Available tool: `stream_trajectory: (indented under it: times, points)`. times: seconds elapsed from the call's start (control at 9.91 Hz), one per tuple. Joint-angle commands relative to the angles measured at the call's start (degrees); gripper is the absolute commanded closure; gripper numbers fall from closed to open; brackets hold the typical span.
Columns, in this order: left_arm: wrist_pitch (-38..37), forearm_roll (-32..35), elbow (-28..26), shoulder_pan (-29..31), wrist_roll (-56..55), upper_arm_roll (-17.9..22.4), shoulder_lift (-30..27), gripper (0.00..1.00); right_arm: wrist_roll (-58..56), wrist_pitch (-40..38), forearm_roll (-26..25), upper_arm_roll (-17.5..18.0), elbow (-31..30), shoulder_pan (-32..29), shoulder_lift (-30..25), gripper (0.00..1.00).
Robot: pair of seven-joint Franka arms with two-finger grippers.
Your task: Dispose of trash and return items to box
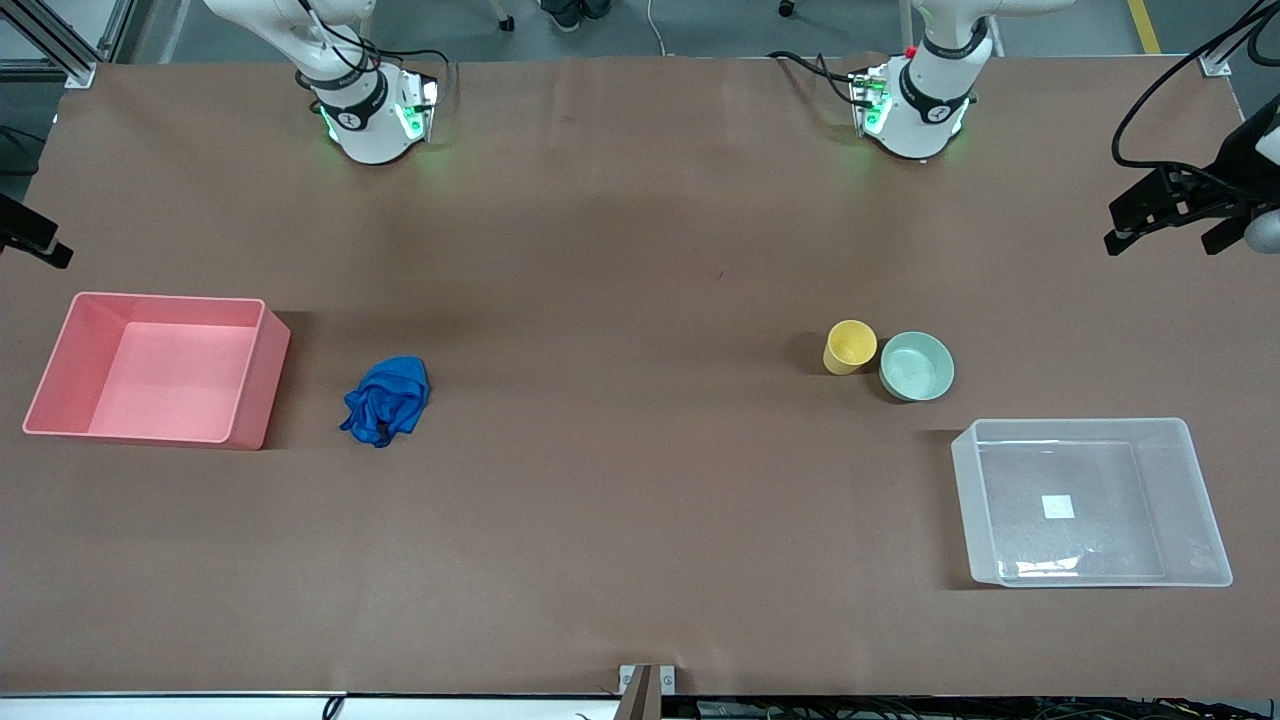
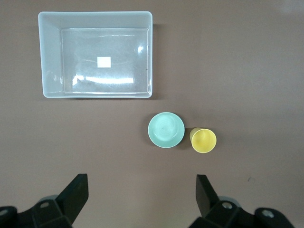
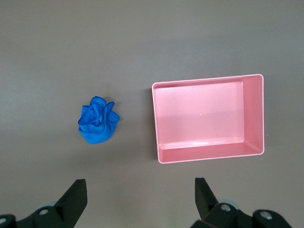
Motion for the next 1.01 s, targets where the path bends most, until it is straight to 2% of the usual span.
stream_trajectory:
  times: [0.0, 0.4, 0.61, 0.91]
  points:
    - [-0.84, 0.67, -1.82, -0.3, -0.63, 0.31, -0.4, 0.0, -0.86, 0.0, 0.71, 0.37, 0.2, -0.83, -0.08, 0.0]
    - [0.46, 0.32, -2.77, -0.03, 0.33, 1.71, 1.0, 0.0, -0.33, 0.01, 0.71, 0.46, 0.03, -0.57, -0.08, 0.0]
    - [9.04, 0.41, -11.69, 0.32, 0.24, 1.89, 0.57, 0.0, -0.33, 2.19, 0.71, 0.81, -2.42, 1.7, 0.01, 0.0]
    - [27.91, 0.58, -29.17, 0.67, 0.86, 1.89, 0.48, 0.0, 6.23, 15.69, 0.53, 0.81, -13.64, 9.16, 3.15, 0.0]
